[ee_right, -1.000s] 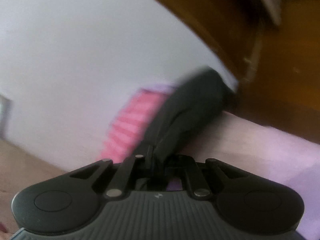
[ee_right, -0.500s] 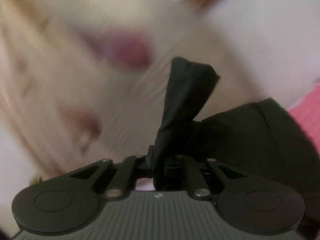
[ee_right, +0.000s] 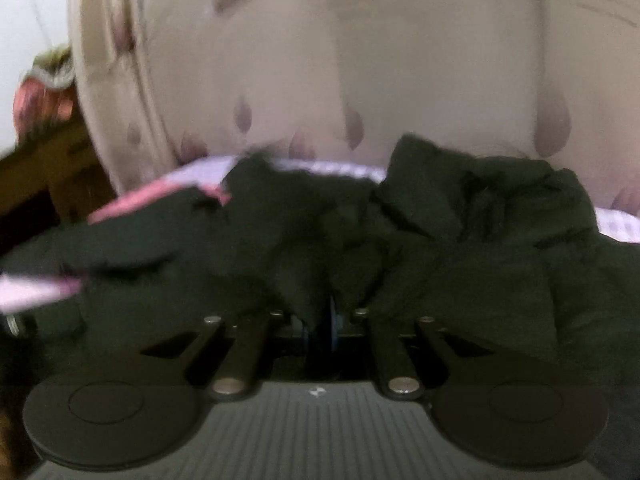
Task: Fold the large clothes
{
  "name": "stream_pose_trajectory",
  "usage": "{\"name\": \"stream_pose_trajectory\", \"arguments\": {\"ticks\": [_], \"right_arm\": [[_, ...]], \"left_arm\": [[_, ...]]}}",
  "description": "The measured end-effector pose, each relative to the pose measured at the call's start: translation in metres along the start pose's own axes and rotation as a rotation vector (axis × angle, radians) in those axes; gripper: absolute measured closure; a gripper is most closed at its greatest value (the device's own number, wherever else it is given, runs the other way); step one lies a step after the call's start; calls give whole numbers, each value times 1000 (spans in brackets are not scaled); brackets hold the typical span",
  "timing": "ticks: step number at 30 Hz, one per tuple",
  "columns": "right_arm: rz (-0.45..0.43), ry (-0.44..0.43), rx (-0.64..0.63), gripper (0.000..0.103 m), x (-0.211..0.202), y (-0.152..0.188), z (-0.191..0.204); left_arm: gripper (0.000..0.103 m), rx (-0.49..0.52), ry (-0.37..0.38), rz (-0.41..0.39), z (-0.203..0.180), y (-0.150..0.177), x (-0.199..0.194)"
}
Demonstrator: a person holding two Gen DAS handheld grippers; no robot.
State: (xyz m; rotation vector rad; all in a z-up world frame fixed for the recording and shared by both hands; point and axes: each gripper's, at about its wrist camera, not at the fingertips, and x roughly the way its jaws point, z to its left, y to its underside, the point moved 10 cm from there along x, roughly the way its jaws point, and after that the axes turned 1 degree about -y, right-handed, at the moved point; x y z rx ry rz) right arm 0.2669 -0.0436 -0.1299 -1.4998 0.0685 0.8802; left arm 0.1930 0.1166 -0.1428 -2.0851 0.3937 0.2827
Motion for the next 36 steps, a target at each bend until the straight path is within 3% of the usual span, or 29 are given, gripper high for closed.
{"name": "stream_pose_trajectory", "arguments": {"ticks": [2, 3, 5, 6, 7, 8, 10, 14, 16, 17, 18, 19, 23, 29, 31, 34, 36], "right_arm": [[6, 8, -47, 85, 0, 2, 5], [12, 4, -63, 77, 1, 5, 7], [15, -8, -86, 57, 2, 8, 12], [10, -13, -97, 35, 0, 12, 13], [2, -25, -111, 22, -2, 12, 17], [-7, -41, -119, 22, -6, 11, 20], [-34, -81, -106, 22, -17, 9, 27], [-93, -193, 41, 22, -41, -3, 27], [-111, -196, 78, 25, -43, -10, 24], [-106, -160, 71, 33, -40, -12, 21], [-86, -122, 52, 64, -34, -13, 19], [-57, -84, 36, 84, -27, -12, 16], [45, -12, -58, 87, 6, 8, 16], [74, 68, -126, 88, 5, 19, 4], [78, 66, -82, 87, -6, 18, -5], [-14, -85, 101, 86, -50, 4, -12], [-32, -9, 109, 86, -81, 1, -30]], "left_arm": [[0, -1, 1, 0, 0, 0, 0], [0, -2, 1, -1, 0, 0, 0], [0, -3, 1, 0, 0, 0, 0], [0, -4, 0, 1, 0, 1, 0], [0, -4, -1, 1, 0, 1, 0], [0, -5, -1, 2, 0, 0, 0], [0, -6, 0, 3, 1, 1, 0], [0, -12, 0, 5, 2, 0, 1], [0, -15, 1, 5, 2, 0, 1], [0, -17, 2, 5, 2, 0, 1], [0, -17, 2, 5, 2, 0, 1], [0, -17, 2, 6, 3, 0, 1], [0, -18, 2, 7, 3, 1, 1], [0, -20, 1, 9, 4, 1, 2], [0, -23, 2, 9, 4, 1, 3], [0, -23, 0, 11, 4, 2, 4], [0, -24, 0, 12, 4, 2, 4]]}}
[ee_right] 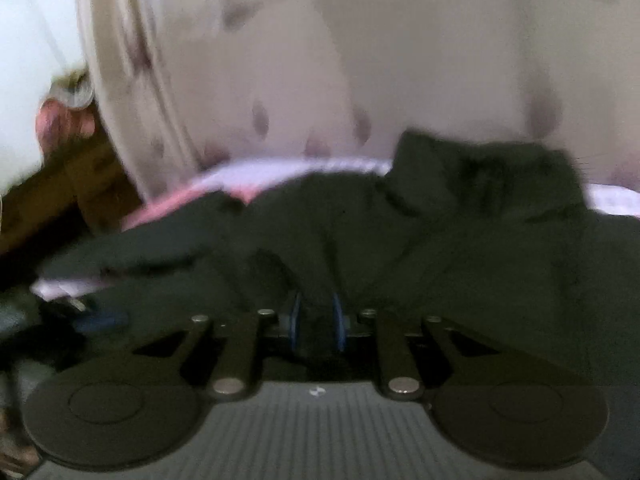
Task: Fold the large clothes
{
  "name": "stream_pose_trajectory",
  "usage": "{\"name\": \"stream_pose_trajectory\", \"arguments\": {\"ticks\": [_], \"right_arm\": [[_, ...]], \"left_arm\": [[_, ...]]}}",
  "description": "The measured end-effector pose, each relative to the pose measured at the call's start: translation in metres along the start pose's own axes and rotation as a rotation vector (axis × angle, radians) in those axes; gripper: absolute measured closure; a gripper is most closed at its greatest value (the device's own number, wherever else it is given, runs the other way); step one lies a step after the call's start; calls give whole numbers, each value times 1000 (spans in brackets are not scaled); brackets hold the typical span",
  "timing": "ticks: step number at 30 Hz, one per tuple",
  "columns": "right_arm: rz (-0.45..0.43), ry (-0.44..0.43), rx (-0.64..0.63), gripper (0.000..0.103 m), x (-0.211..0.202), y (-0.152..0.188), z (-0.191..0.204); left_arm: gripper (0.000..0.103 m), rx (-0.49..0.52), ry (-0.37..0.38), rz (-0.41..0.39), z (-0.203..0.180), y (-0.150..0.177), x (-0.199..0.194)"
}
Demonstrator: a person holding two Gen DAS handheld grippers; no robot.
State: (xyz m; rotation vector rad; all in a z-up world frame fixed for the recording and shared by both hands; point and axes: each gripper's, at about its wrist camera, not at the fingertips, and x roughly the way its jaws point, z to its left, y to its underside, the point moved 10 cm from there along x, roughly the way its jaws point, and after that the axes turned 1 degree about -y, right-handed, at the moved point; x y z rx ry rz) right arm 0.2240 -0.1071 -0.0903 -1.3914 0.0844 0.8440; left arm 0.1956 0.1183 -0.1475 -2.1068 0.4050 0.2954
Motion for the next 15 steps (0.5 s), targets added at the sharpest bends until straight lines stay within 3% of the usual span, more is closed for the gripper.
{"name": "stream_pose_trajectory", "arguments": {"ticks": [4, 8, 12, 15], "right_arm": [[-10, 202, 0, 86, -55, 9, -65], [88, 426, 23, 87, -84, 44, -154], [97, 442, 149, 89, -99, 68, -206], [66, 463, 167, 88, -110, 56, -208]], "left_arm": [[0, 1, 0, -1, 0, 0, 0], [0, 4, -5, 3, 0, 1, 2], [0, 10, -12, 7, 1, 2, 3], [0, 10, -14, 8, 0, 2, 4]]}}
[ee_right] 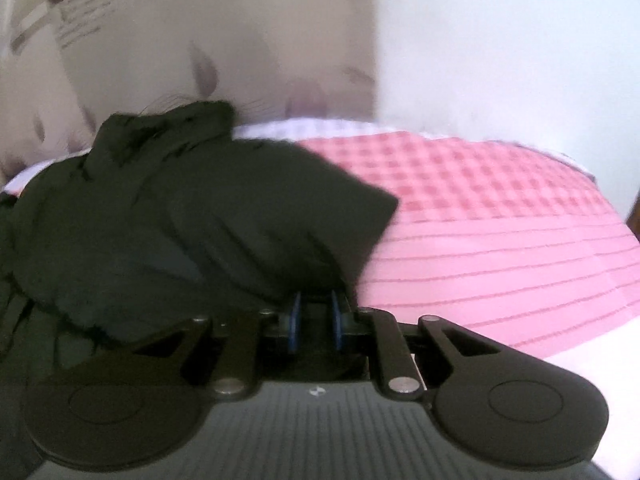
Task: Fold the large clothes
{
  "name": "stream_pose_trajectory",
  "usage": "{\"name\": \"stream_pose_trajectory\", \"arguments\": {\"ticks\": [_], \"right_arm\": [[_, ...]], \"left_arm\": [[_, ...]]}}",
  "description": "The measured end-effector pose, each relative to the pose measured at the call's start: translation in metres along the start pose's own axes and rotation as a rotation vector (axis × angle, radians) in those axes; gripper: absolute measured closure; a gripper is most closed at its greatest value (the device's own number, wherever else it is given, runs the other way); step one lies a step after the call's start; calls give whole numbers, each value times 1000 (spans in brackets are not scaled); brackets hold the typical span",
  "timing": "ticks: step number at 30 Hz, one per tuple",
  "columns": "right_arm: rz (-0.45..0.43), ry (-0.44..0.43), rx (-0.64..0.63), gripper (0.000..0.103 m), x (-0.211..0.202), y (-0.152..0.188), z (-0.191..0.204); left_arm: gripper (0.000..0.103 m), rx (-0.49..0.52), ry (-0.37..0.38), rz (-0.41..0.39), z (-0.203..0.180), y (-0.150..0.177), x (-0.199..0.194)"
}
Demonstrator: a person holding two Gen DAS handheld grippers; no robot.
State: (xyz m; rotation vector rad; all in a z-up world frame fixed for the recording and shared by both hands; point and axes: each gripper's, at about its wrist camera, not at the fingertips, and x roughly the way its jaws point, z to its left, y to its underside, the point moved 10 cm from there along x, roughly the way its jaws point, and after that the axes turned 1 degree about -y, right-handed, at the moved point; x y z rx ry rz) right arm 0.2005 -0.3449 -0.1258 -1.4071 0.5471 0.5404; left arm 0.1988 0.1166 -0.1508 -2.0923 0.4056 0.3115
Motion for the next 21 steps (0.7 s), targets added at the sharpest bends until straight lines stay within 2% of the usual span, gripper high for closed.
{"name": "stream_pose_trajectory", "arguments": {"ticks": [4, 8, 11, 14, 16, 17, 18, 20, 21], "right_arm": [[-100, -8, 0, 88, -13, -35, 10], [-89, -15, -57, 87, 21, -61, 27], [9, 95, -227, 88, 60, -43, 36], [-25, 168, -341, 88, 69, -32, 46], [-13, 196, -350, 87, 66, -34, 49], [-24, 202, -309, 87, 58, -38, 50], [-49, 190, -270, 86, 49, -41, 51], [-119, 98, -182, 84, 23, -42, 63], [-141, 32, -141, 74, 11, -38, 73]], "left_arm": [[0, 6, -7, 4, 0, 1, 1], [0, 5, -8, 4, 0, 2, 1], [0, 4, -7, 4, 1, 2, 1], [0, 6, -10, 7, 1, 2, 2], [0, 2, -5, 6, 0, 1, 2], [0, -6, 5, 10, -1, 0, 1], [0, -21, 19, 25, 0, -2, -2], [0, -80, 43, 13, 6, -10, -16], [0, -116, 45, -8, 11, -16, -26]]}}
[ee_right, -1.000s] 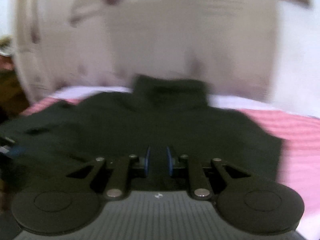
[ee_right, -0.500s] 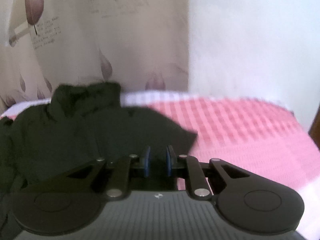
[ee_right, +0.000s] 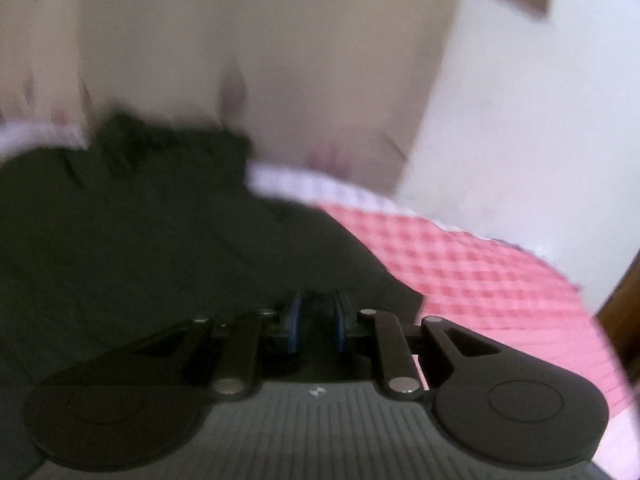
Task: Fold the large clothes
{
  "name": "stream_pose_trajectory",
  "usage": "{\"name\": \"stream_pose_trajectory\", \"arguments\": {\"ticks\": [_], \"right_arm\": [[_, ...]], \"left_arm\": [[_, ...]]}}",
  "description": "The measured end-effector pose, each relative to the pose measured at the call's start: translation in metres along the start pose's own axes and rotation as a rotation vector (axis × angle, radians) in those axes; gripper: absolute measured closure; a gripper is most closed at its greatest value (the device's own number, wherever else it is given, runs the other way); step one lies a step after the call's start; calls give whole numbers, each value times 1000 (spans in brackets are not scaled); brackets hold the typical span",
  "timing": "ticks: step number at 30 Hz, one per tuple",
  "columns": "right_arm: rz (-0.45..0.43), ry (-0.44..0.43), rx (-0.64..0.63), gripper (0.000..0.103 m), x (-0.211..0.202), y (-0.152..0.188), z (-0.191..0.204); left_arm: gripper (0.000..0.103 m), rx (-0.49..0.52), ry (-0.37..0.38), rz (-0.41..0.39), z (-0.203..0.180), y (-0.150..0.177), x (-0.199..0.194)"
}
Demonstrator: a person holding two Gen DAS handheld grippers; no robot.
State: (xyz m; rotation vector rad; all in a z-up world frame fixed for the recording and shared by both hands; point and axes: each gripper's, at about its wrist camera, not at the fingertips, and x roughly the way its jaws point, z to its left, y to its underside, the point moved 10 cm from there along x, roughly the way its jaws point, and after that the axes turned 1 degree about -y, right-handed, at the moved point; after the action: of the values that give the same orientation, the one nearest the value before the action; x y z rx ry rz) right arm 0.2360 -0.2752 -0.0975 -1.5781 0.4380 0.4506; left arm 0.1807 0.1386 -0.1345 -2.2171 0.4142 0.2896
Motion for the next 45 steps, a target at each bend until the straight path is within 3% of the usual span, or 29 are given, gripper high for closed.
{"name": "stream_pose_trajectory", "arguments": {"ticks": [3, 7, 15, 18, 21, 22, 24, 26, 28, 31, 35, 40, 45], "right_arm": [[-44, -120, 6, 22, -20, 9, 33], [-33, -129, -126, 20, -18, 27, 66], [10, -152, -86, 9, -11, 34, 65], [13, -134, -119, 7, -13, 38, 70], [10, -115, -146, 5, -13, 40, 72], [8, -110, -151, 5, -13, 40, 73], [6, -103, -156, 4, -13, 40, 73], [5, -101, -157, 3, -13, 40, 73], [6, -104, -152, 3, -13, 40, 72], [7, -128, -116, 3, -13, 40, 68], [-7, -164, -18, 3, -14, 37, 55], [-41, -212, 122, 3, -19, 35, 37], [-81, -259, 280, 3, -24, 34, 17]], "left_arm": [[0, -97, -31, -57, 28, -29, -31], [0, -174, -116, -45, 87, -67, -54], [4, -462, -220, -100, 226, -126, -89], [10, -541, -208, -90, 255, -137, -83], [11, -527, -223, -96, 262, -150, -79], [15, -530, -228, -101, 265, -152, -76], [34, -528, -255, -105, 271, -156, -68], [101, -528, -289, -81, 280, -153, -58], [99, -516, -327, -88, 285, -153, -53], [100, -424, -364, -151, 262, -172, -55], [100, -248, -296, -225, 181, -211, -56], [100, -12, -99, -247, 32, -231, -44], [100, 141, 117, -172, -107, -195, -11]]}}
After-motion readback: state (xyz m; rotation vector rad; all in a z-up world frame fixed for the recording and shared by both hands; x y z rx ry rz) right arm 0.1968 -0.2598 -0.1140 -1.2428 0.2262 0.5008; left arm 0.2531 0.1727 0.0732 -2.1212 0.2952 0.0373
